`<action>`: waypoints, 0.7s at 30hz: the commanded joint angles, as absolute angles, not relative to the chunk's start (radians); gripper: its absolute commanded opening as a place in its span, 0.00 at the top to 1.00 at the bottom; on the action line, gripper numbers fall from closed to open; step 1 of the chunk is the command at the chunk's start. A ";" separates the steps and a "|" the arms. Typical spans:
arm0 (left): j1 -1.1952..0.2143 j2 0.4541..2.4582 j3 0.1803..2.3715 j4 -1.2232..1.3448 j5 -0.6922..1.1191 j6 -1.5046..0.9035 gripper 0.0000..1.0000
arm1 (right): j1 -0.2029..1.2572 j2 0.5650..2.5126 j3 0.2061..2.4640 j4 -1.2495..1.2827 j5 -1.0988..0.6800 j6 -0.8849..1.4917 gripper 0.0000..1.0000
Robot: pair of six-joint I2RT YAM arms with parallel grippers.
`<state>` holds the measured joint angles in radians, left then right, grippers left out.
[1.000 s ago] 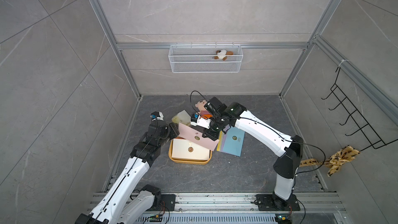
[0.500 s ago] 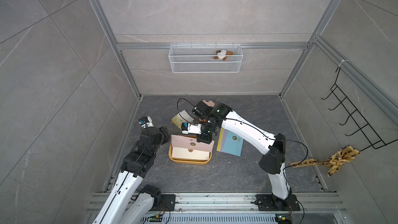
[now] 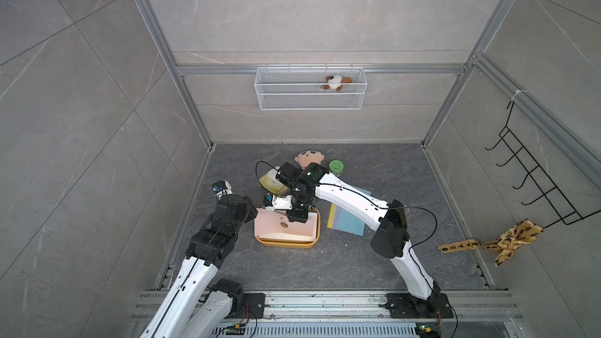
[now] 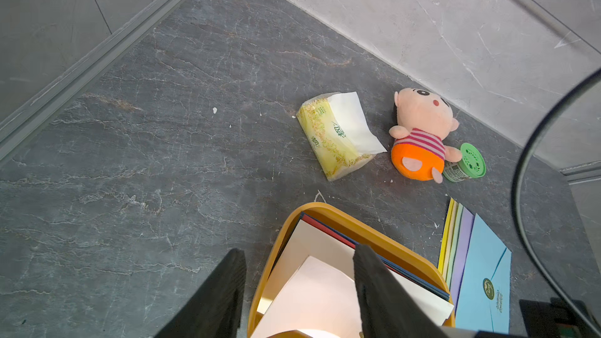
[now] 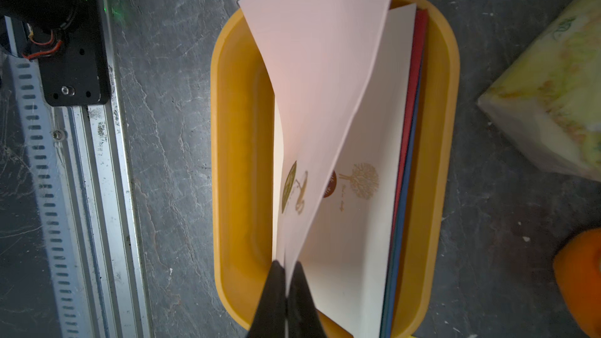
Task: Put the sealed envelopes into the storage box
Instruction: Place the envelope in the storage box.
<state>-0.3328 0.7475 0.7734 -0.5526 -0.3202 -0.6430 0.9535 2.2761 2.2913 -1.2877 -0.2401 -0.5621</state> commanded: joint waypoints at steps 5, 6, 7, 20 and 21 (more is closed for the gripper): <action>-0.328 0.752 0.760 -0.513 -0.306 -0.624 0.42 | 0.941 2.265 2.236 -1.316 -0.199 -0.577 1.00; -0.328 0.754 0.757 -0.510 -0.303 -0.624 0.42 | 0.937 2.259 2.228 -1.313 -0.197 -0.575 1.00; -0.328 0.756 0.755 -0.508 -0.301 -0.624 0.42 | 0.936 2.256 2.217 -1.308 -0.191 -0.573 1.00; -0.327 0.764 0.744 -0.495 -0.282 -0.619 0.41 | 0.923 2.257 2.198 -1.280 -0.224 -0.535 0.80; -0.328 0.765 0.746 -0.495 -0.281 -0.620 0.41 | 0.922 2.252 2.196 -1.282 -0.231 -0.535 0.80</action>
<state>-0.3328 0.7650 0.7410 -0.5262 -0.2932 -0.6426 0.9241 2.2761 2.1960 -1.2819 -0.2131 -0.5495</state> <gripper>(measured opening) 0.589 0.197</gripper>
